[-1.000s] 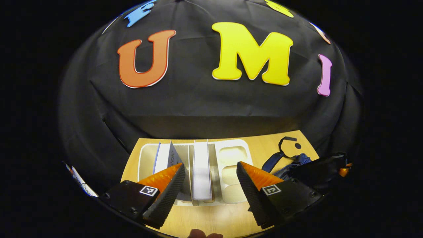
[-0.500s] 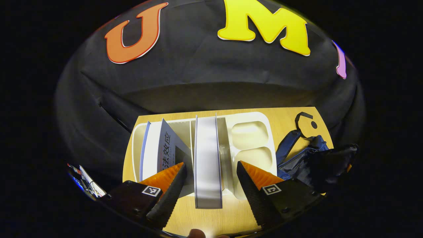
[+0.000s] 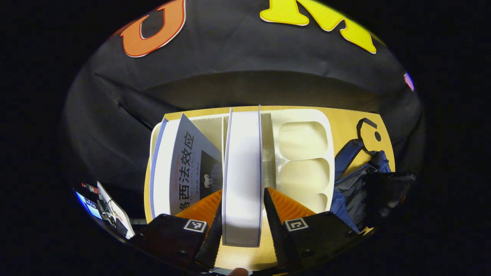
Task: Open the schoolbag, grab two books from the bookshelf and put them into the schoolbag.
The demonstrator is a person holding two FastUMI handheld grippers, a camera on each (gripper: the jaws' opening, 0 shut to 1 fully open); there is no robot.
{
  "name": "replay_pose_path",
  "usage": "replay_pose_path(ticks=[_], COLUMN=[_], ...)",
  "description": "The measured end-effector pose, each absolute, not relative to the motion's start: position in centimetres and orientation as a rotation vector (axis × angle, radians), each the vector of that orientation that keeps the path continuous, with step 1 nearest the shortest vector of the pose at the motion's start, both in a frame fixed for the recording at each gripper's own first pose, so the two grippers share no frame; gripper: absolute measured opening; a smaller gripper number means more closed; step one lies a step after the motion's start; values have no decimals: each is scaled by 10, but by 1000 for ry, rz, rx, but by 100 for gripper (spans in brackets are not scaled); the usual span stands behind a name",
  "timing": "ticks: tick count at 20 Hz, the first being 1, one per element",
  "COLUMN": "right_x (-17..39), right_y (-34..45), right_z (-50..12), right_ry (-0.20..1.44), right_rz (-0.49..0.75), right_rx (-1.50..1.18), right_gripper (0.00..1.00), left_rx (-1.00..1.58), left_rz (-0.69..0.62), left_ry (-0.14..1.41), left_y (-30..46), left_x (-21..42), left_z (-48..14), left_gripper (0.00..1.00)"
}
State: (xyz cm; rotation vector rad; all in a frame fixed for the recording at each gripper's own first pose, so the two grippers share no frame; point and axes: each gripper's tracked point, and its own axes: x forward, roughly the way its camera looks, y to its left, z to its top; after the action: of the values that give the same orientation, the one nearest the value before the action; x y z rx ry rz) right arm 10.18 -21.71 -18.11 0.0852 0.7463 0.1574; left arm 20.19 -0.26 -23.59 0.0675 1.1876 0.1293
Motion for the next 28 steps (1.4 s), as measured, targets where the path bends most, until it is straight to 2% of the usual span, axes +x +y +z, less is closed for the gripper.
replay_pose_path(ticks=[4,7,16,22,28], right_x=[100,97,88,83,81], right_y=[-219,-222,-215,-208,-203], right_z=[-185,-184,-178,-173,-167], right_ry=[743,732,725,731,742], right_rz=[165,153,116,88,60], right_rx=[95,103,120,109,83], right_gripper=[0,0,0,0,0], left_rx=[59,33,32,-148,-546], left_rz=[116,80,54,16,-88], left_ry=[1232,1196,1007,831,816], left_y=[-7,-14,14,18,-18], left_x=[196,195,155,108,55], left_z=[-235,-225,-127,-53,-59], left_gripper=[47,43,39,40,39])
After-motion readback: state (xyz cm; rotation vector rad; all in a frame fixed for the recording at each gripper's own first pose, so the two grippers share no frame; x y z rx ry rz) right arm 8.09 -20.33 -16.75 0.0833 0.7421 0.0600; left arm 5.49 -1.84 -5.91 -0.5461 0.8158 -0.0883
